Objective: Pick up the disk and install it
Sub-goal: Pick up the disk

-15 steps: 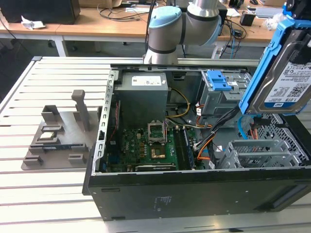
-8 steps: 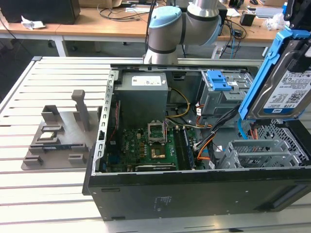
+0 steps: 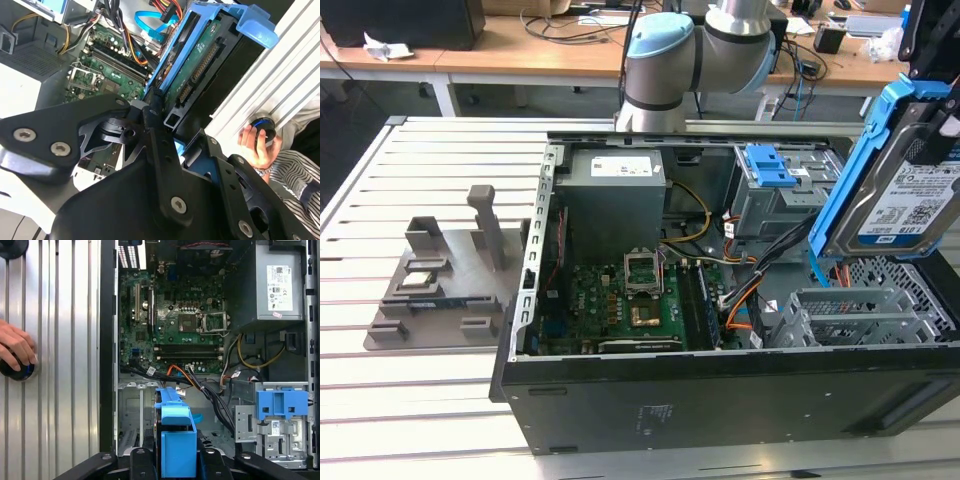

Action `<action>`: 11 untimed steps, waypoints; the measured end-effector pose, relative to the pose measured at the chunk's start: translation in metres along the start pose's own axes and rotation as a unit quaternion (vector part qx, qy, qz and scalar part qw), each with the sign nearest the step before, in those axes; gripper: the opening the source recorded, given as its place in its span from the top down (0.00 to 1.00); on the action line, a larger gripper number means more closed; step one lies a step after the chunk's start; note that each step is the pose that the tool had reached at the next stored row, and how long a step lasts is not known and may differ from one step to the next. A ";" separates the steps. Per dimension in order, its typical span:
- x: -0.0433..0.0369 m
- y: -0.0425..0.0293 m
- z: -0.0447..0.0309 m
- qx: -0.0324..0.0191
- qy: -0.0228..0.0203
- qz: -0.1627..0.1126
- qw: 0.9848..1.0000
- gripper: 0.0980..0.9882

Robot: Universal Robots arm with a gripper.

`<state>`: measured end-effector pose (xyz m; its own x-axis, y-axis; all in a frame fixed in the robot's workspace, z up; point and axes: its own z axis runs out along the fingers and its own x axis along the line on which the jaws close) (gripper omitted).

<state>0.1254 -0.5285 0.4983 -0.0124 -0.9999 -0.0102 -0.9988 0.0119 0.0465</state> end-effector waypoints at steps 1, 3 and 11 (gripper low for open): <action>0.0001 -0.0001 0.0008 0.000 0.000 0.000 1.000 0.70; 0.0004 -0.0004 0.0027 0.000 0.000 0.000 1.000 0.70; 0.0009 -0.0018 0.0199 0.000 0.000 0.000 1.000 0.70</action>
<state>0.1263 -0.5292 0.4783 -0.0124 -0.9999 -0.0103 -0.9988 0.0119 0.0466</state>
